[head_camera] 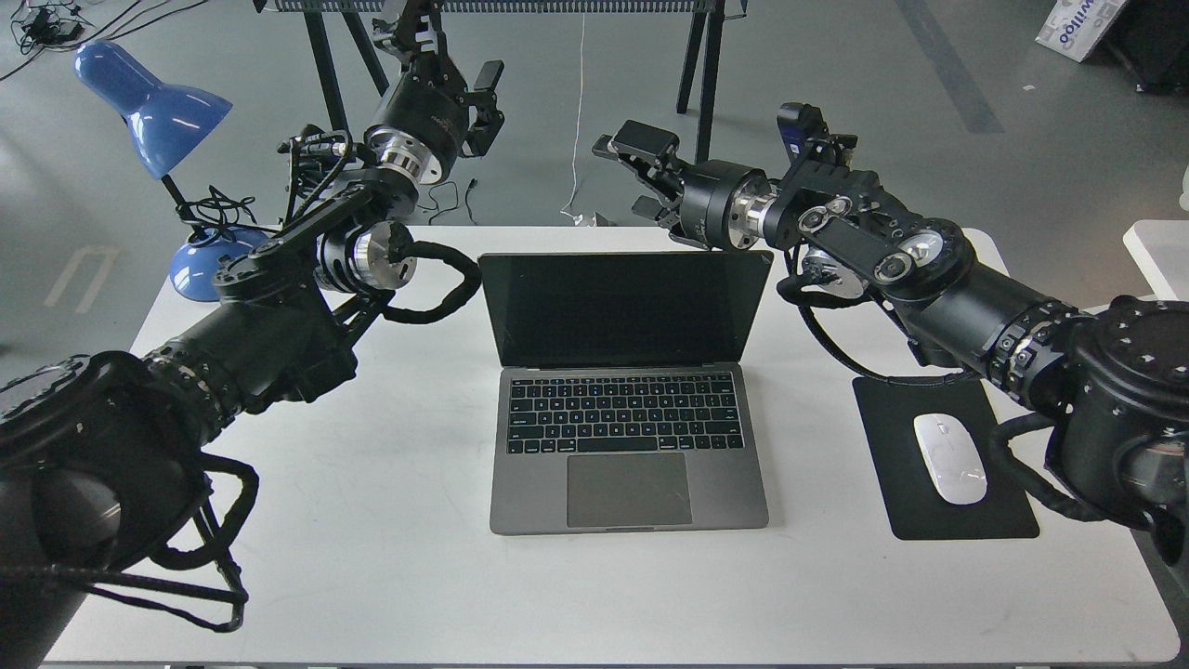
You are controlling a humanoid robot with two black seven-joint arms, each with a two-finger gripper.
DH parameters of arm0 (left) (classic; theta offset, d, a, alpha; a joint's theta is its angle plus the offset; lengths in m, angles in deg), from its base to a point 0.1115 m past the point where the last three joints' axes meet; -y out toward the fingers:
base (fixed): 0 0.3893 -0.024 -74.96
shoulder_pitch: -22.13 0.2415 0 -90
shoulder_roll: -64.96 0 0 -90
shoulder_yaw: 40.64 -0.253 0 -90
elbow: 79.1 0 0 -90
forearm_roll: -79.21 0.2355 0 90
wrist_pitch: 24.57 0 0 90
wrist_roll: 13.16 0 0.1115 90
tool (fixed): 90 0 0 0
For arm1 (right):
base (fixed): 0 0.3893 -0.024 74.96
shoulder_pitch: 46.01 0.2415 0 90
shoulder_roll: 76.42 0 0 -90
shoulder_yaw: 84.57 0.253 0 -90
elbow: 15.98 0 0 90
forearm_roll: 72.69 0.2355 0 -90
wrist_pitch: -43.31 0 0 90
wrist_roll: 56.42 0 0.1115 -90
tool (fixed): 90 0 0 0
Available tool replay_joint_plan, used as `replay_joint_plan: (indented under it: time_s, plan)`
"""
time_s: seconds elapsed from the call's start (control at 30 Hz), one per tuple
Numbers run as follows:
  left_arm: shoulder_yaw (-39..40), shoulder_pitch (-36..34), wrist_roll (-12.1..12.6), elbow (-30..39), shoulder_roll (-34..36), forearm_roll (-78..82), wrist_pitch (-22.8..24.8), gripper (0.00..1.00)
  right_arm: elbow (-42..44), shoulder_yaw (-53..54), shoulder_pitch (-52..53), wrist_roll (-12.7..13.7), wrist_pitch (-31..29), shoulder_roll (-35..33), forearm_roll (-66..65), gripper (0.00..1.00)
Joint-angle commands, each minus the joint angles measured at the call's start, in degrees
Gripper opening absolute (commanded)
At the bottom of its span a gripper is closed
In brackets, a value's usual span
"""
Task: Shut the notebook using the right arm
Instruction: 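Raise the right gripper and swing it over the laptop screen's top edge, then push the laptop screen down toward the keyboard with the right gripper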
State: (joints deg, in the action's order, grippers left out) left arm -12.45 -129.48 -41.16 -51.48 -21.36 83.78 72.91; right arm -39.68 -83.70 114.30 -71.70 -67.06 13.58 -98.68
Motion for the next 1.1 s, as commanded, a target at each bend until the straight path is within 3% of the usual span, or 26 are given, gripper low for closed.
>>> replay_joint_plan:
  time_s: [0.0, 0.43, 0.57, 1.07]
  plan:
    - [0.03, 0.0, 0.0, -0.02, 0.01, 0.0, 0.0, 1.0, -2.22, -0.43, 0.0, 0.08, -0.02, 0.0, -0.02, 1.0]
    - [0.03, 0.0, 0.0, -0.02, 0.01, 0.0, 0.0, 1.0, -12.68, -0.7, -1.4, 0.34, -0.11, 0.0, -0.46, 1.0]
    - [0.03, 0.0, 0.0, 0.07, 0.01, 0.0, 0.0, 1.0, -14.7, -0.78, -2.72, 1.39, -0.11, -2.19, -0.64, 1.0]
    - [0.03, 0.0, 0.0, -0.02, 0.01, 0.0, 0.0, 1.0, -26.21, -7.11, -6.33, 1.48, 0.68, -10.36, -0.73, 1.0]
